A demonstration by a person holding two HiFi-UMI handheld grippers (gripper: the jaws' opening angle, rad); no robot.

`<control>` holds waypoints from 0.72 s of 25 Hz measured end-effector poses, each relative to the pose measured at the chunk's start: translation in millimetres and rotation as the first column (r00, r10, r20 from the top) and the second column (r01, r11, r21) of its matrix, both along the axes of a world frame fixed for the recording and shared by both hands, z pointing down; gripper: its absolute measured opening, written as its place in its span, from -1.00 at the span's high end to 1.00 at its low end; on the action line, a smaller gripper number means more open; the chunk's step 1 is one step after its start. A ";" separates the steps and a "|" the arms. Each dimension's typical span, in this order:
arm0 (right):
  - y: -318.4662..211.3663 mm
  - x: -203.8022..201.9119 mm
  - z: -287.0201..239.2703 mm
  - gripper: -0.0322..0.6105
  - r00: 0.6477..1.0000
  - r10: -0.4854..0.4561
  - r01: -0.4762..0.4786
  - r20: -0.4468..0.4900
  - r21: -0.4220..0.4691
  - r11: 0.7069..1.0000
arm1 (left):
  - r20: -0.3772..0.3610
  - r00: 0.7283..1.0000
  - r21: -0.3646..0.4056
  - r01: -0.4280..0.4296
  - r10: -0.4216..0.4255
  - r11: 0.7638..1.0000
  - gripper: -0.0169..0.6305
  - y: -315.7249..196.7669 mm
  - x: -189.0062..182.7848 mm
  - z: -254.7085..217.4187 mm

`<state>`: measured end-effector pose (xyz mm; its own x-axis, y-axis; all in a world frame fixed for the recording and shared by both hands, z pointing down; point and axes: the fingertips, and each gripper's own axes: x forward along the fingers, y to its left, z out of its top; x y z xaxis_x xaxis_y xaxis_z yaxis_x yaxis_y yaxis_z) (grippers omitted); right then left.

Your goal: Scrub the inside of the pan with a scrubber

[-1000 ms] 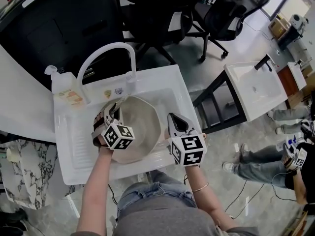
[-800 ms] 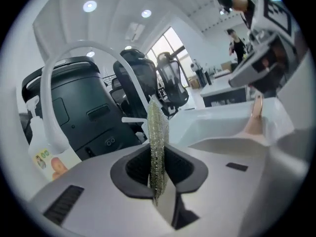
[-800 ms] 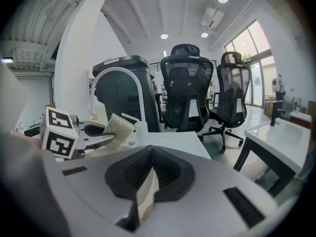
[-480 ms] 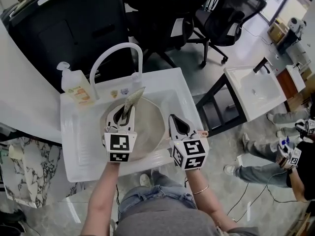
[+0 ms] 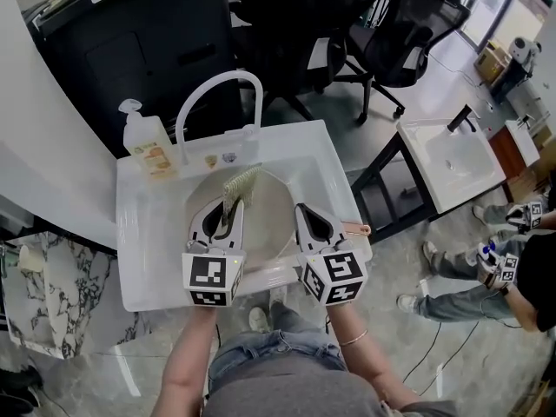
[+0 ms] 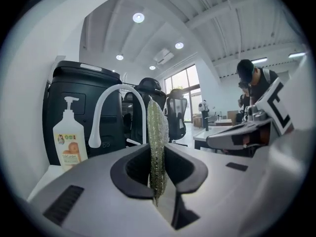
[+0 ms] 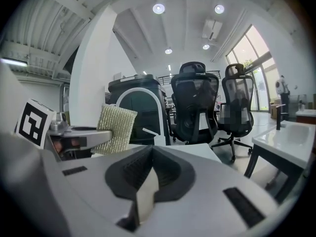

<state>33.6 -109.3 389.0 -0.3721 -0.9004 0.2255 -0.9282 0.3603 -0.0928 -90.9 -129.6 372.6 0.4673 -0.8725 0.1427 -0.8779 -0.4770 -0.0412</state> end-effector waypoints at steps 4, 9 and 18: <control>13.7 -7.2 -5.8 0.87 1.000 -0.018 0.018 0.001 0.023 1.000 | -0.009 1.000 0.003 0.012 -0.012 1.000 0.74 18.7 -5.9 -1.9; 31.0 -12.1 -13.2 0.87 0.999 -0.032 0.032 0.001 0.048 0.998 | -0.016 1.000 0.005 0.027 -0.027 1.000 0.74 37.7 -10.1 -3.3; 53.1 -22.2 -19.8 0.87 0.998 -0.055 0.054 0.012 0.081 0.995 | -0.029 0.998 0.003 0.047 -0.047 0.999 0.74 63.7 -16.2 0.0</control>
